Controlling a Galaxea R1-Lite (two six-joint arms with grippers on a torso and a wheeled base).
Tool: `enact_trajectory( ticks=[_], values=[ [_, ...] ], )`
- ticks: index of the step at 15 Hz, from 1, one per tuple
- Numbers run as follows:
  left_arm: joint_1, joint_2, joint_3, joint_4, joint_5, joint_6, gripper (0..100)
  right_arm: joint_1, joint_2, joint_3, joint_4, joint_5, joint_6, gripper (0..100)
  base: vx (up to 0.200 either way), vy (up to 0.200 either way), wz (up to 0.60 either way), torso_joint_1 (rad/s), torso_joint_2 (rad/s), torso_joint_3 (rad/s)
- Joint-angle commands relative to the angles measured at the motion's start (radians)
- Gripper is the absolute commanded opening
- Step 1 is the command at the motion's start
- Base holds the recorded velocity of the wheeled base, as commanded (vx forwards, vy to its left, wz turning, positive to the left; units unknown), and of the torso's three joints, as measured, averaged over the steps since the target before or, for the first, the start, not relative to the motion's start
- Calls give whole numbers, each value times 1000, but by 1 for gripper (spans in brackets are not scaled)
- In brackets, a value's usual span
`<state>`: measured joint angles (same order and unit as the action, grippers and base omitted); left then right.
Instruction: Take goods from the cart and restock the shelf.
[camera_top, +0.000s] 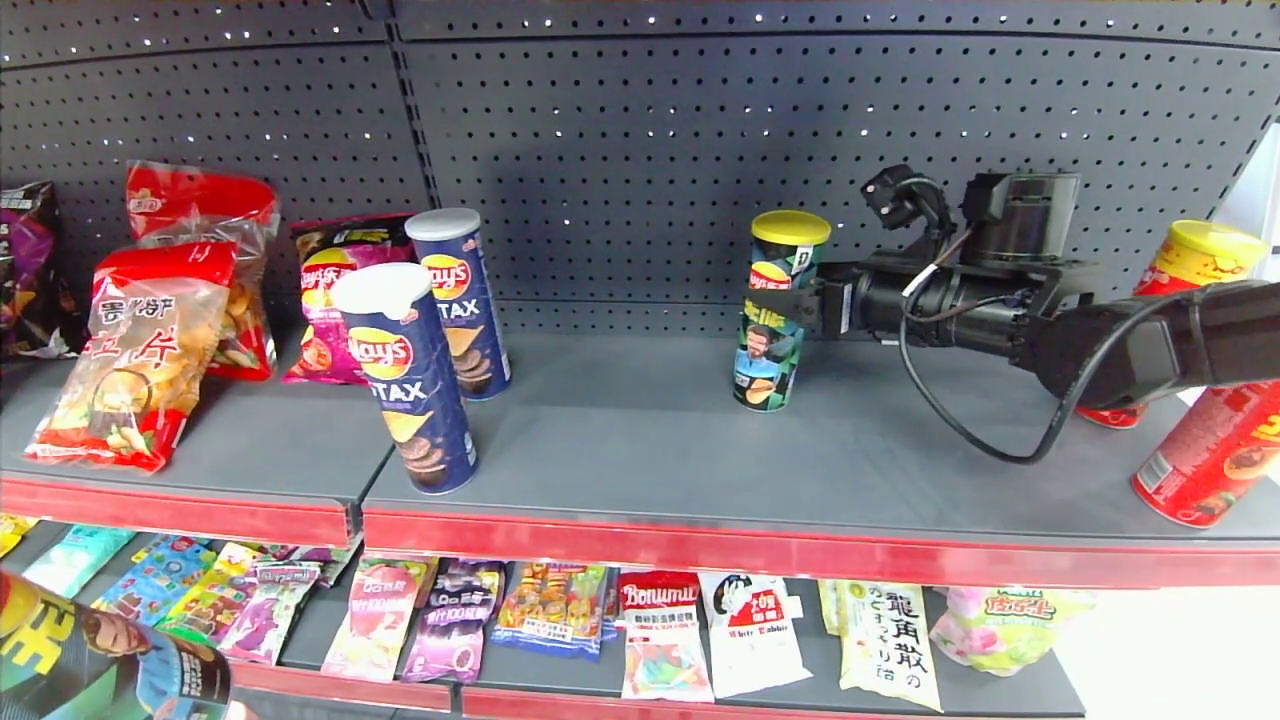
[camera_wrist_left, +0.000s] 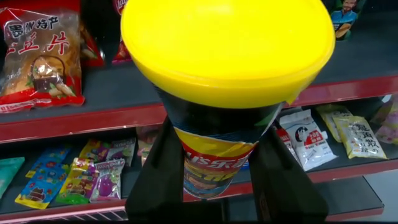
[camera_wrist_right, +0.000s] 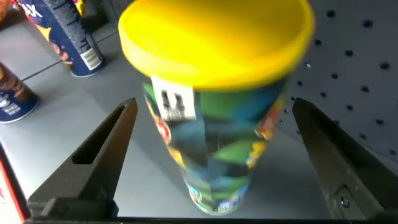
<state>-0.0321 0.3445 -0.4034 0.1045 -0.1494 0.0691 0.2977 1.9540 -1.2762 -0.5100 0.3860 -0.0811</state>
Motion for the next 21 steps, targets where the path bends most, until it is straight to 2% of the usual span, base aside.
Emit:
enact_trajectory(
  ticks=[1, 6, 7, 13, 16, 21],
  values=[
    [0, 2, 0, 0, 1, 0, 0, 9, 32, -29, -1, -6, 0, 100, 0, 0, 0, 0, 0, 0],
    [0, -1, 12, 0, 1, 0, 0, 28, 83, -104, -1, -16, -2, 100, 0, 0, 0, 0, 0, 0],
    [0, -1, 12, 0, 2, 0, 0, 26, 86, -107, -1, -15, -2, 0, 0, 0, 0, 0, 0, 0],
    [0, -4, 17, 0, 1, -2, 0, 35, 32, -75, 10, 28, -11, 0, 0, 0, 0, 0, 0, 0],
    [0, -10, 11, -2, 1, -2, 0, 35, -115, 64, 13, 103, -19, 0, 0, 0, 0, 0, 0, 0],
    [0, -7, -2, -5, -6, -2, 0, 17, -230, 235, 13, 223, -175, 0, 0, 0, 0, 0, 0, 0]
  ],
)
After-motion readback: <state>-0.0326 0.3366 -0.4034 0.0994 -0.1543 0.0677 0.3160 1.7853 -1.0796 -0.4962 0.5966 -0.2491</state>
